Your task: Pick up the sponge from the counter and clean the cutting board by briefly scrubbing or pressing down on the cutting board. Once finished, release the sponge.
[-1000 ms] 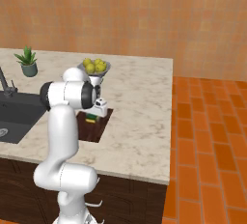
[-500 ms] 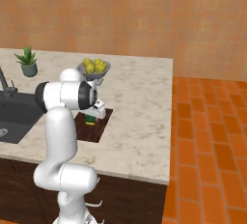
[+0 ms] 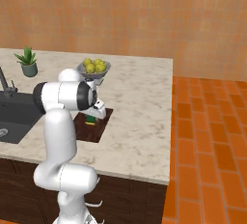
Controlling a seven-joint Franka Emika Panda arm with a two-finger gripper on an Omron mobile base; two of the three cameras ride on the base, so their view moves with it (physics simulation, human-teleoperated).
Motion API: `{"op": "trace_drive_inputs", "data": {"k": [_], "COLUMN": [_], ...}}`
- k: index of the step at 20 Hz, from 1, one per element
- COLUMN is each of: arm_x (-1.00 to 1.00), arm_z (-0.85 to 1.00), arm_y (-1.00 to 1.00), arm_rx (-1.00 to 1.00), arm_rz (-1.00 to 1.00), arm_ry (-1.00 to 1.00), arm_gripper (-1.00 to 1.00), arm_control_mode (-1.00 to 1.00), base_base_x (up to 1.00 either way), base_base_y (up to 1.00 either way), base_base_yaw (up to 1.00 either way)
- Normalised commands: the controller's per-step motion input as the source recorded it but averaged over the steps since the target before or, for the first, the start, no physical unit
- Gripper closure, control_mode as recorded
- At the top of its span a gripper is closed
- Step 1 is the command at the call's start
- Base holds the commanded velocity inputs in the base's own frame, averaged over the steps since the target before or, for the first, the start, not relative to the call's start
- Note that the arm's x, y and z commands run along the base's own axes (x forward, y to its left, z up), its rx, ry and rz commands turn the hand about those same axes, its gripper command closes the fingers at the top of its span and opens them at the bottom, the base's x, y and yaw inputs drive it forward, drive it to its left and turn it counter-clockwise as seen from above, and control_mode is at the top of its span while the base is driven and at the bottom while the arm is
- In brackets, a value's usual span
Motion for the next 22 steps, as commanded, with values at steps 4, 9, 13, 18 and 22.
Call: {"op": "trace_drive_inputs", "data": {"k": [4, 9, 13, 18, 22], "arm_x": [-0.54, -0.61, -0.45, -0.44, -0.23], "arm_z": [0.06, 0.0, 0.0, -0.07, -0.23], "arm_y": [-0.85, -0.97, -0.93, -0.76, -0.37], "arm_rx": [0.09, 0.05, 0.01, 0.0, -0.02], "arm_rz": [0.0, 0.0, 0.0, 0.0, -0.02], "arm_ry": [0.0, 0.0, 0.0, 0.0, 0.0], "arm_gripper": [1.0, 1.0, 1.0, 1.0, 1.0], "arm_control_mode": [-1.0, -1.0, -1.0, -1.0, -1.0], "base_base_x": [0.0, 0.0, 0.0, 0.0, 0.0], "base_base_y": [0.0, 0.0, 0.0, 0.0, 0.0], "base_base_yaw": [0.0, 0.0, 0.0, 0.0, 0.0]}}
